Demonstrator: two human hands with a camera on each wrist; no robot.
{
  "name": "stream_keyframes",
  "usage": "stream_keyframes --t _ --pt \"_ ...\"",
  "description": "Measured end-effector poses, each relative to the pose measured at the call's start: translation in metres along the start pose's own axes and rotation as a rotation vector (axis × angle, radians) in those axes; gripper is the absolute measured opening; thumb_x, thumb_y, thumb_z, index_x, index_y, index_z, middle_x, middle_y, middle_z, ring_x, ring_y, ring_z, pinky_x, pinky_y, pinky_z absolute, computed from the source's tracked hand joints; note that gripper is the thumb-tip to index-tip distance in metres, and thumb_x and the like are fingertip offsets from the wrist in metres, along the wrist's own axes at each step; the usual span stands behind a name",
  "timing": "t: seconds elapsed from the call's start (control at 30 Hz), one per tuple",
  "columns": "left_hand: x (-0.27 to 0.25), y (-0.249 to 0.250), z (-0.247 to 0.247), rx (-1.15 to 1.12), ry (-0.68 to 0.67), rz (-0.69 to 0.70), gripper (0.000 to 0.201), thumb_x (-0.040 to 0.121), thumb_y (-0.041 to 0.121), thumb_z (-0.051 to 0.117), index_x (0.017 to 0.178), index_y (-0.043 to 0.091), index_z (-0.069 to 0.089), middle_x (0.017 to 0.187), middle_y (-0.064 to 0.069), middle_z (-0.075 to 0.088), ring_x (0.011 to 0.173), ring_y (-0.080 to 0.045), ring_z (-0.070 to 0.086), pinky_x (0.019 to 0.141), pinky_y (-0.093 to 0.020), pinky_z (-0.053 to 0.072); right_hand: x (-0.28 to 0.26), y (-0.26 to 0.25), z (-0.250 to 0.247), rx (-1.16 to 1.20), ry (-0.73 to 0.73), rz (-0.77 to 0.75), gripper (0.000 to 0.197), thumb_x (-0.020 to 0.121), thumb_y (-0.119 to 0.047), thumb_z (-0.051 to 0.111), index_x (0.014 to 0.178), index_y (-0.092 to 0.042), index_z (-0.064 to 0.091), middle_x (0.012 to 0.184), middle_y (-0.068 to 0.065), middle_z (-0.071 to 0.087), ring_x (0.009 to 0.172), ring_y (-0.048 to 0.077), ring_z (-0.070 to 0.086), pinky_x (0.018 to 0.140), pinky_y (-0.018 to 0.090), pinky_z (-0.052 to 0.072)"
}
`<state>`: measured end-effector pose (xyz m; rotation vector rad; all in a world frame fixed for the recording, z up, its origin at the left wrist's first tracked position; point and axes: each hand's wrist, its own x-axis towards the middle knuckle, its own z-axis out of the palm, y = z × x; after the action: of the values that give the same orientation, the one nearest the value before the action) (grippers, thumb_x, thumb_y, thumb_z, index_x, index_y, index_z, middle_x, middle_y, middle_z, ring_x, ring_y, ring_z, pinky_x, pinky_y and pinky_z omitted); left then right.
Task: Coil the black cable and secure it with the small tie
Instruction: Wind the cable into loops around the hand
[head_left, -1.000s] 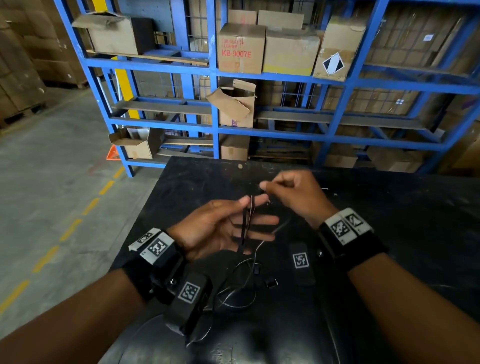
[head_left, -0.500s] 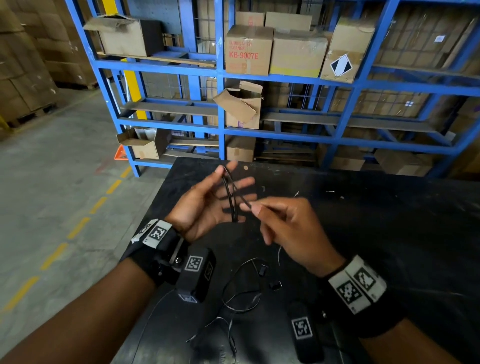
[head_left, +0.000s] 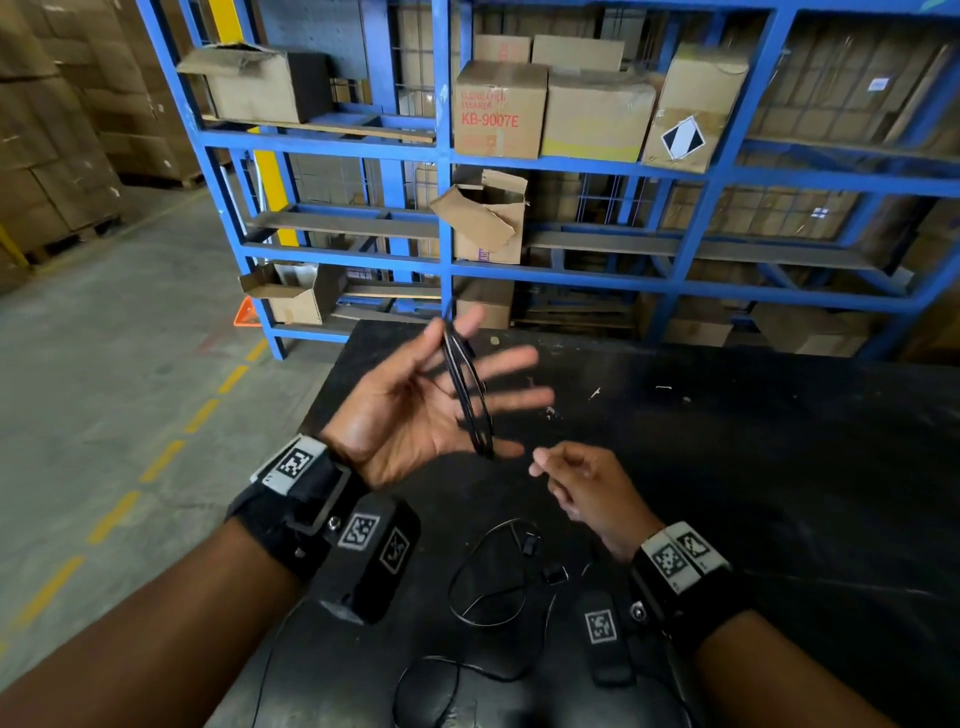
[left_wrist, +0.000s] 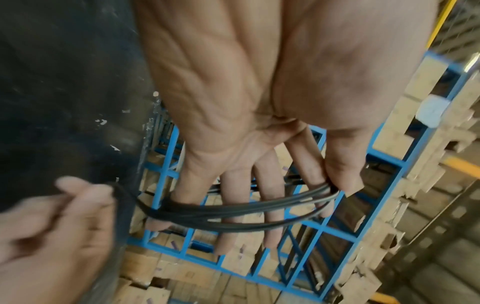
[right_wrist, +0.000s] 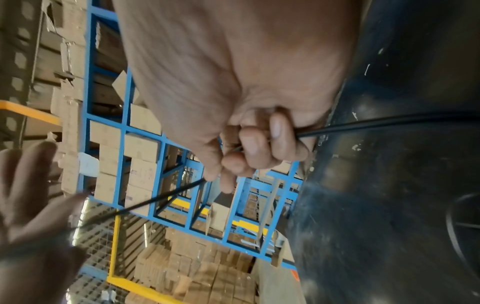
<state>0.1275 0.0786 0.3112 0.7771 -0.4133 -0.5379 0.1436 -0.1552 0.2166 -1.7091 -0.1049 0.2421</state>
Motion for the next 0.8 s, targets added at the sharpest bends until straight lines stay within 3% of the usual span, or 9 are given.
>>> stream_keyframes --t 0.13,0.23,0.3,0.37,0.47,0.6,0.7,0.8 --pt "-0.010 -0.028 0.005 0.134 0.043 -0.191 0.040 0.096 0.047 0.052 0.130 0.034 0.069 0.150 -0.021 0.056 0.140 -0.051 0.049 0.112 -0.076 0.029 0.013 -0.039 -0.010 -0.058 0.029 -0.069 0.022 0.096 -0.019 0.068 0.080 -0.005 0.071 0.054 0.004 0.050 0.046 0.010 0.040 0.043 0.020 0.030" --pt "-0.013 -0.039 0.008 0.260 0.135 -0.287 0.042 0.097 0.045 0.052 0.133 0.031 0.068 0.142 -0.016 0.065 0.132 -0.045 0.059 0.110 -0.066 0.040 0.013 -0.075 -0.013 -0.252 -0.004 -0.196 0.025 0.093 -0.025 0.073 0.077 -0.006 0.075 0.051 -0.009 0.057 0.045 -0.002 0.046 0.048 0.013 0.037" --pt "-0.012 -0.040 0.010 0.329 0.209 -0.316 0.043 0.098 0.042 0.051 0.135 0.026 0.066 0.138 -0.015 0.068 0.127 -0.041 0.064 0.105 -0.060 0.046 0.011 -0.093 -0.008 -0.325 -0.051 -0.263 0.027 0.092 -0.026 0.075 0.076 -0.004 0.076 0.052 -0.006 0.059 0.045 -0.002 0.048 0.050 0.012 0.038" --pt "-0.010 -0.041 0.011 0.395 0.260 -0.324 0.044 0.097 0.041 0.051 0.135 0.024 0.066 0.135 -0.013 0.070 0.124 -0.037 0.067 0.102 -0.056 0.049 0.006 -0.105 -0.003 -0.335 -0.072 -0.270 0.028 0.093 -0.026 0.073 0.073 -0.007 0.076 0.051 -0.007 0.064 0.048 0.000 0.060 0.051 0.011 0.042" --pt "-0.007 -0.041 0.009 0.457 0.312 -0.304 0.044 0.097 0.042 0.054 0.134 0.022 0.067 0.133 -0.010 0.072 0.123 -0.034 0.068 0.104 -0.057 0.048 -0.004 -0.114 0.002 -0.338 -0.074 -0.303 0.023 0.095 -0.021 0.071 0.076 -0.009 0.077 0.056 -0.010 0.072 0.058 0.001 0.073 0.053 0.008 0.045" --pt "-0.003 -0.037 0.000 0.491 0.398 -0.248 0.043 0.101 0.043 0.052 0.134 0.019 0.067 0.133 -0.008 0.072 0.125 -0.034 0.067 0.099 -0.054 0.051 -0.018 -0.112 0.003 -0.342 -0.007 -0.420 0.014 0.094 -0.013 0.071 0.087 -0.007 0.081 0.052 -0.014 0.068 0.050 -0.003 0.063 0.055 0.010 0.045" --pt "0.000 -0.033 -0.009 0.432 0.435 -0.151 0.040 0.103 0.043 0.048 0.135 0.027 0.066 0.135 -0.008 0.071 0.129 -0.038 0.063 0.106 -0.064 0.043 -0.030 -0.105 0.007 -0.225 0.002 -0.482 0.014 0.096 -0.008 0.067 0.097 -0.003 0.080 0.061 0.002 0.072 0.045 0.000 0.060 0.052 0.009 0.043" --pt "0.004 -0.023 -0.017 0.236 0.424 -0.026 0.038 0.102 0.046 0.045 0.135 0.037 0.062 0.142 -0.010 0.066 0.132 -0.043 0.059 0.110 -0.075 0.034 -0.042 -0.083 0.021 0.003 -0.046 -0.414 0.016 0.097 -0.006 0.065 0.103 -0.001 0.079 0.063 0.014 0.071 0.038 0.008 0.047 0.041 0.015 0.034"
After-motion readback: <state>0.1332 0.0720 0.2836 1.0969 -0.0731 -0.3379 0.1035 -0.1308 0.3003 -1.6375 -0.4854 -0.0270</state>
